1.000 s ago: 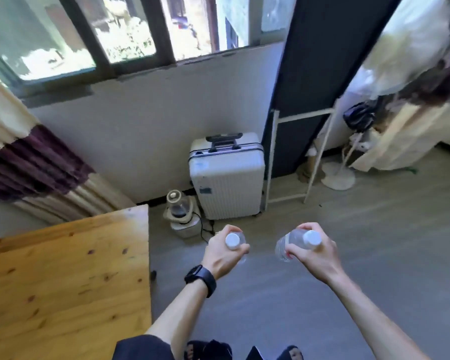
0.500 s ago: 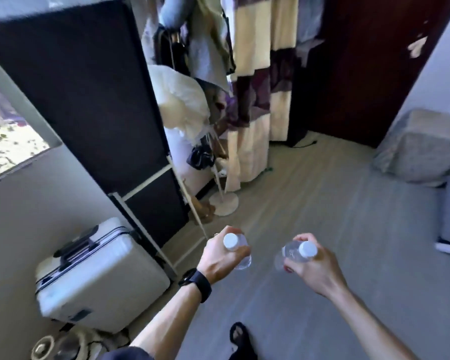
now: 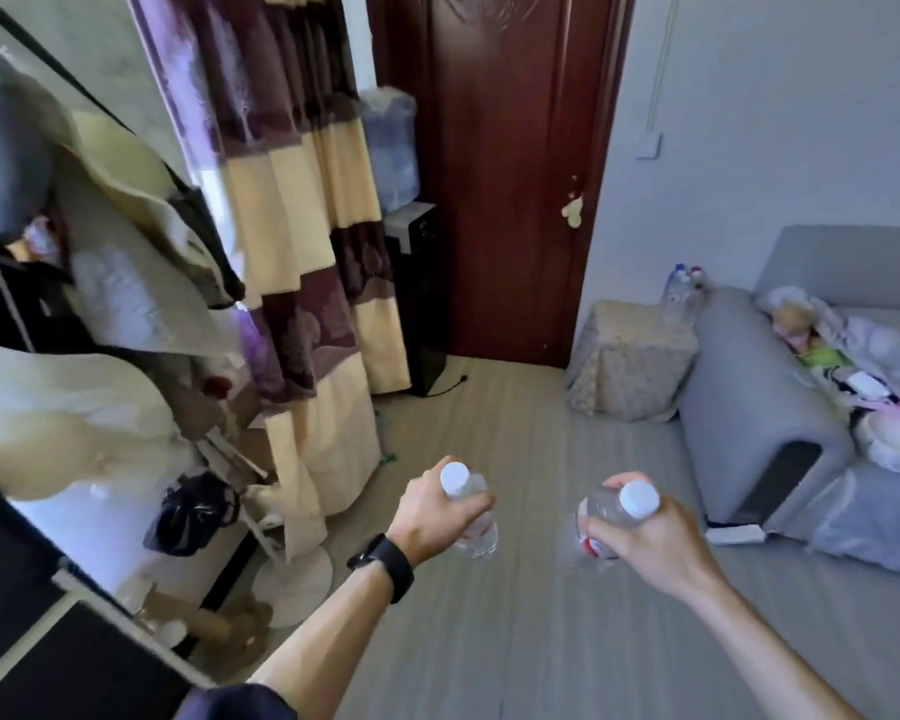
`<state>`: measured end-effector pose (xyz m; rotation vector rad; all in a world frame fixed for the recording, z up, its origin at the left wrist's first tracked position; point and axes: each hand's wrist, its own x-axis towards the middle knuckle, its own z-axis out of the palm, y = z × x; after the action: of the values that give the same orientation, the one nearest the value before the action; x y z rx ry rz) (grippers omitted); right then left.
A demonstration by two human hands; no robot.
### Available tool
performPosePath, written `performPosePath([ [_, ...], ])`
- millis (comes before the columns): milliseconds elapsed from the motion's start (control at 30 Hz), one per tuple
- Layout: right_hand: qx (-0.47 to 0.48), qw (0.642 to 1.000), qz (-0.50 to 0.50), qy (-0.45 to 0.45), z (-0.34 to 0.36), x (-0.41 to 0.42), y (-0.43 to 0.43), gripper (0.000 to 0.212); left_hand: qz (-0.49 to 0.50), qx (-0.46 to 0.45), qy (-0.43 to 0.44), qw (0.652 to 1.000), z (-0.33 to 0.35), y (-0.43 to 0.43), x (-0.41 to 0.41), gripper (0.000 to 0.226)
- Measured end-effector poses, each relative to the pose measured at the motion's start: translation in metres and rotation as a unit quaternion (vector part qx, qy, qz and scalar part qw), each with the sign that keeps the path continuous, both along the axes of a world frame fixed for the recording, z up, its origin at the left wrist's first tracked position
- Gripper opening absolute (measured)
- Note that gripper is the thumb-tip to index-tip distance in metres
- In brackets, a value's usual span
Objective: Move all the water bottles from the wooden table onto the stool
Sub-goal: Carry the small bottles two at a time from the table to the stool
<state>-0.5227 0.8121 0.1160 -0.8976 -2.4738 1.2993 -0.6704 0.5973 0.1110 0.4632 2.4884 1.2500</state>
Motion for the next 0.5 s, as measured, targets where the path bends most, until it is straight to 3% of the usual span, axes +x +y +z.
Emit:
performPosePath([
  [267,0.038,0.995,-0.094,0.017,0.034,-0.080,0.133,0.040,-0.083,-0.012,0.038,0.996,0.030,0.159,-0.130,0.033],
  [500,0.030,0.990,-0.136,0.030,0.018,-0.147,0.275,0.056,-0.112,-0.017,0.041,0.993,0.023,0.303,-0.210,0.041],
])
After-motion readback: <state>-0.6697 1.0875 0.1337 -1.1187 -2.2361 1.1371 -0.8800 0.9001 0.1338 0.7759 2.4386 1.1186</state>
